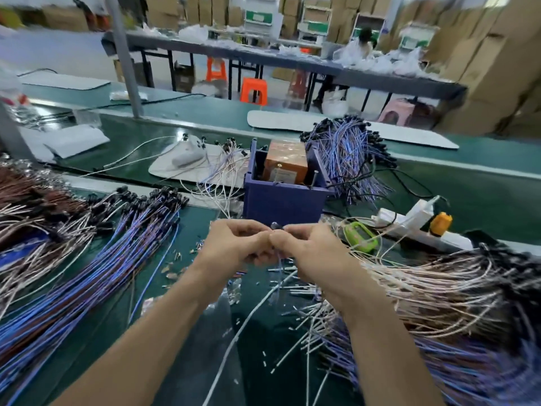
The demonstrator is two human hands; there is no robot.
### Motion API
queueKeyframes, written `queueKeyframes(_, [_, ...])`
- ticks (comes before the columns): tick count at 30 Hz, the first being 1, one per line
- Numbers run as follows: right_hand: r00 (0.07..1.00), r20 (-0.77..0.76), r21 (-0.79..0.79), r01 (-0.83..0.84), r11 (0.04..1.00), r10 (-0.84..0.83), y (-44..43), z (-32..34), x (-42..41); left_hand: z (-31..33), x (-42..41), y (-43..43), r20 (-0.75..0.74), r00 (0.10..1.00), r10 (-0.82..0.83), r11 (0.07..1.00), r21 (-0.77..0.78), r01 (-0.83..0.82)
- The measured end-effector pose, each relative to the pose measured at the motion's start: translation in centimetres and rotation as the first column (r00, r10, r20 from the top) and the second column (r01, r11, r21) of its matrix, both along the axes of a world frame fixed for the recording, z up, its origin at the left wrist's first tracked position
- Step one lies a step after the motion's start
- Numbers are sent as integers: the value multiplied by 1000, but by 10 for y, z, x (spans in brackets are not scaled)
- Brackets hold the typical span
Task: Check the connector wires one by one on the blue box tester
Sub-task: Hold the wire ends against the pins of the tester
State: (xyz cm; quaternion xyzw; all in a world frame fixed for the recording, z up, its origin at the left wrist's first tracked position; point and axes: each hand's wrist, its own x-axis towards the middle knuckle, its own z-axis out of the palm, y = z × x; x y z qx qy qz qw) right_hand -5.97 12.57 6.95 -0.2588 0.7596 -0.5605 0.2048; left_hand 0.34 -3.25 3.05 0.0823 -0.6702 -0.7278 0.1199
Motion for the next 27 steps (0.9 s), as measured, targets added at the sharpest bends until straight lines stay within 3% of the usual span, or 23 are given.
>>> queueKeyframes(4, [973, 223, -25, 60, 998, -53, -4, -29, -2, -10, -10, 5, 29, 988, 153, 988, -22, -153])
queueKeyframes(7, [922, 359, -49, 172, 984, -143, -5, -43, -7, -17, -7, -1, 63, 980, 188, 981, -48, -186])
queueKeyframes(10, [876, 473, -133, 177, 975, -95, -4, -46, -9, -19, -7, -9, 99, 980, 171, 985, -31, -168])
queueKeyframes(22, [858, 512, -208, 178, 962, -49, -8, -55, -5, -21, -9, -11, 79, 969, 234, 971, 28, -237])
queueKeyframes(27, [841, 539, -267, 220, 938, -44, -7, -56, -4, -13, -8, -14, 90, 934, 345, 877, 324, -355])
